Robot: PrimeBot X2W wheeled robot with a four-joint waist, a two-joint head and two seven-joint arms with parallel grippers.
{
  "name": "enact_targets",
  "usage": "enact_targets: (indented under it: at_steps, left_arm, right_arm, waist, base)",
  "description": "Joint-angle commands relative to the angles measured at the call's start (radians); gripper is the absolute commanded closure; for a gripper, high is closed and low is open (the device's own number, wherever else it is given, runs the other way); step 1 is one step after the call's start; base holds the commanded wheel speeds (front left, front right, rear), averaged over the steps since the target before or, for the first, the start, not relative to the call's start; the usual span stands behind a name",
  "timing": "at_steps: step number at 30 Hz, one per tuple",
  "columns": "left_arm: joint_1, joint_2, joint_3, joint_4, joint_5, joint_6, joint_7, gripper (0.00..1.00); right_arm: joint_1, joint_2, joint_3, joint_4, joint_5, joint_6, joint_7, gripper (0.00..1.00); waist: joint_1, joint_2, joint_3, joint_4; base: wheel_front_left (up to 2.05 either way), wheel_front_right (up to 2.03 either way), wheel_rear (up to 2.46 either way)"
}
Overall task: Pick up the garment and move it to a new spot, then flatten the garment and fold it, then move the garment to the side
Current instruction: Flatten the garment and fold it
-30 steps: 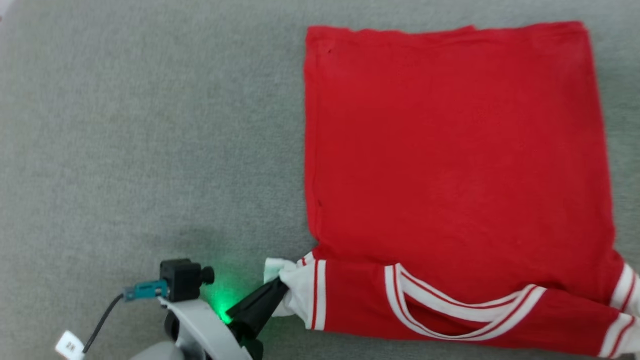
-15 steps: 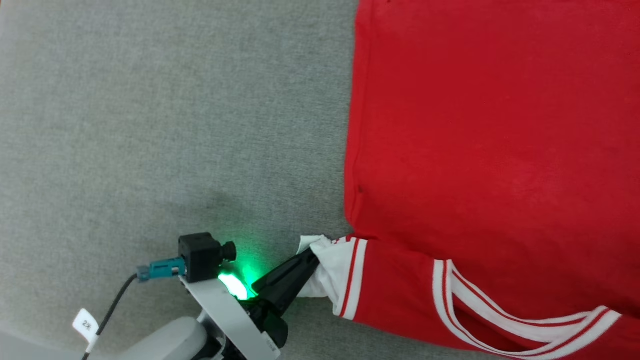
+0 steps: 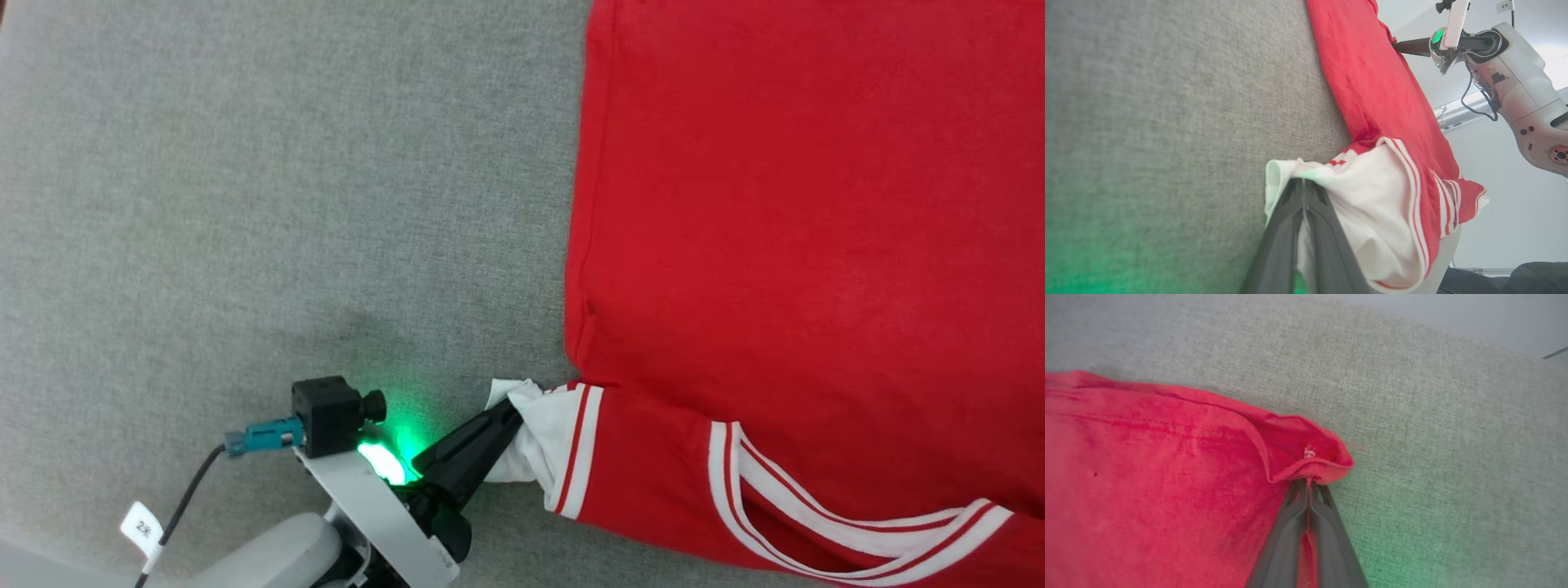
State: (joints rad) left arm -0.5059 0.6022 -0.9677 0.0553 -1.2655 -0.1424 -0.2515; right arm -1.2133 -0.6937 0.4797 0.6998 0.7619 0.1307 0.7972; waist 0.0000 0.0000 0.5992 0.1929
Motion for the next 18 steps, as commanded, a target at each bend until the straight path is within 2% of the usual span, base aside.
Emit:
enact_targets:
  at_steps: [1, 4, 10, 11, 17, 18]
  left_arm:
    - [-0.017, 0.002, 0.011, 0.103, -0.003, 0.022, 0.008, 1.0]
    - [-0.011, -0.002, 0.025, 0.1, 0.002, 0.021, 0.0, 1.0]
    - [0.031, 0.009, 0.047, 0.083, 0.011, 0.017, -0.011, 1.0]
    - [0.082, 0.025, 0.079, 0.07, 0.018, 0.014, -0.013, 1.0]
    - [0.129, 0.057, 0.126, 0.054, 0.024, 0.029, -0.014, 1.0]
    - [0.129, 0.057, 0.126, 0.054, 0.024, 0.029, -0.014, 1.0]
  right_arm:
    - [0.062, 0.015, 0.01, 0.01, 0.03, 0.0, -0.009, 1.0]
    - [0.093, -0.026, 0.017, -0.046, 0.074, 0.0, -0.057, 1.0]
    - [0.301, -0.187, 0.053, -0.238, 0.169, 0.0, -0.111, 1.0]
    - [0.579, -0.317, 0.01, -0.403, 0.286, 0.0, -0.154, 1.0]
    - [0.919, -0.389, -0.065, -0.548, 0.386, 0.0, -0.203, 1.0]
    - [0.919, -0.389, -0.065, -0.548, 0.386, 0.0, -0.203, 1.0]
  waist:
    - [0.0, 0.0, -0.032, -0.01]
    - [0.0, 0.0, -0.075, -0.02]
    - [0.0, 0.0, -0.17, -0.054]
    - [0.0, 0.0, -0.231, -0.099]
    - [0.0, 0.0, -0.271, -0.157]
    - [0.0, 0.0, -0.271, -0.157]
  base:
    - [0.0, 0.0, 0.0]
    - [0.0, 0.0, 0.0]
    - [0.0, 0.0, 0.0]
    - [0.0, 0.0, 0.0]
    - [0.0, 0.0, 0.0]
    - [0.0, 0.0, 0.0]
